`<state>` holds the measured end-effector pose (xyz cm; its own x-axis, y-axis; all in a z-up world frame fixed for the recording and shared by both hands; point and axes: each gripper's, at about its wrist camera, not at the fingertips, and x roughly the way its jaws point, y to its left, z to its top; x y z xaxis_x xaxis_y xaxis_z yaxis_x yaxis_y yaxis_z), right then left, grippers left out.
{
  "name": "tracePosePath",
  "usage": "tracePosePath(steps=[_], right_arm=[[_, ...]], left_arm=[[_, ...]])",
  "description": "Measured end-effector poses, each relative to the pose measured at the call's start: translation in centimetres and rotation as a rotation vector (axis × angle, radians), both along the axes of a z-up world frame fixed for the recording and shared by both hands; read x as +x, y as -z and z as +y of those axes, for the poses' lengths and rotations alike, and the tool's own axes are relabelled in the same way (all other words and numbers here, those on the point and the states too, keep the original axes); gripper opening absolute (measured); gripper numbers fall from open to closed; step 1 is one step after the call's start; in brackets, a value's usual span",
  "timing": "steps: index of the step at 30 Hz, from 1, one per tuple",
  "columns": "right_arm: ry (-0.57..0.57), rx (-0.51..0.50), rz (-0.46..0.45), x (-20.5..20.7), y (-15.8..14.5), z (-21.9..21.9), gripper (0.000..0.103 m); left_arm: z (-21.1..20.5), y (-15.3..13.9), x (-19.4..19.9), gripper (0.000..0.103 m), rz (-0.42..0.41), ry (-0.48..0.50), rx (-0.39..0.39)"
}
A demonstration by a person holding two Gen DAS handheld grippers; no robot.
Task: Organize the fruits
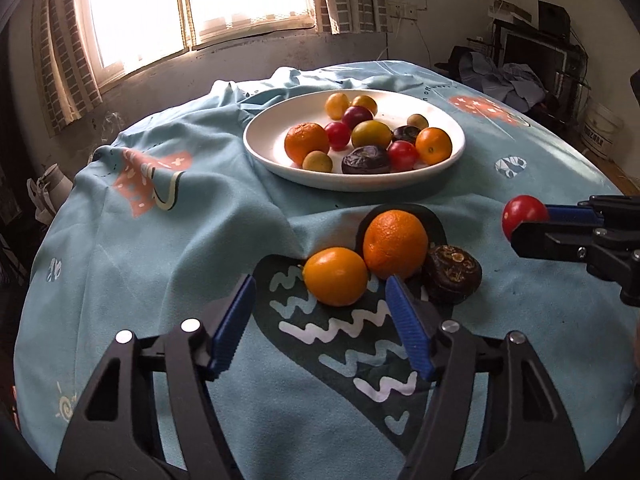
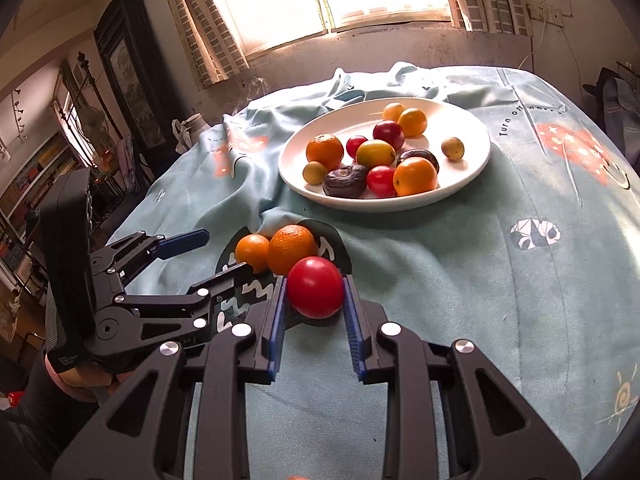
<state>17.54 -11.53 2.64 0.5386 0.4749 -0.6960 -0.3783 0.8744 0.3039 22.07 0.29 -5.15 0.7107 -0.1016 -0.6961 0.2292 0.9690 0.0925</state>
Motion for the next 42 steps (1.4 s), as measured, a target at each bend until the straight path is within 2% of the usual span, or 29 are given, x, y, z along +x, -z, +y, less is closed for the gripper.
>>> tracePosePath(steps=[2,4,8,10,15,16,29,36,39,42], right_arm=[[-0.003,-0.001,0.003,0.0,0.1,0.1,0.028],[-0.002,-0.004,0.004,0.1,0.1,0.1,0.028],[-0.001,-0.014,0.003,0.1,0.3,0.2,0.028],[-0.003,-0.018,0.0,0.0,0.3,0.3,0.028],[-0.002,-0.023,0.0,0.0,0.4,0.3,0.028],[-0.001,-0.024,0.001,0.0,0.4,0.3,0.028],[-0.029,-0.033,-0.027,-0.3,0.3,0.7,0.028],[-0.124,0.056,-0.009,-0.1,0.0,1.4,0.028],[-0.208,0.141,0.014,0.7,-0.8,1.6,0.028],[-0.163,0.171,-0.024,2.7,-1.9,0.9,0.028]], left_arm=[[-0.1,0.4,0.3,0.061,0.011,0.002,0.015],[0.0,0.6,0.7,0.055,0.03,0.008,-0.001],[0.1,1.0,1.8,0.054,0.068,0.028,-0.036],[0.2,1.1,2.3,0.049,0.085,0.034,-0.056],[0.1,1.2,2.9,0.044,0.087,0.028,-0.065],[0.1,1.2,2.9,0.04,0.09,0.034,-0.065],[0.0,1.0,2.1,0.04,0.087,0.019,-0.059],[1.6,-1.6,0.1,0.04,0.044,0.01,-0.149],[2.0,-3.3,0.7,0.04,0.03,0.021,-0.205],[1.6,-4.9,2.6,0.04,-0.001,0.017,-0.214]])
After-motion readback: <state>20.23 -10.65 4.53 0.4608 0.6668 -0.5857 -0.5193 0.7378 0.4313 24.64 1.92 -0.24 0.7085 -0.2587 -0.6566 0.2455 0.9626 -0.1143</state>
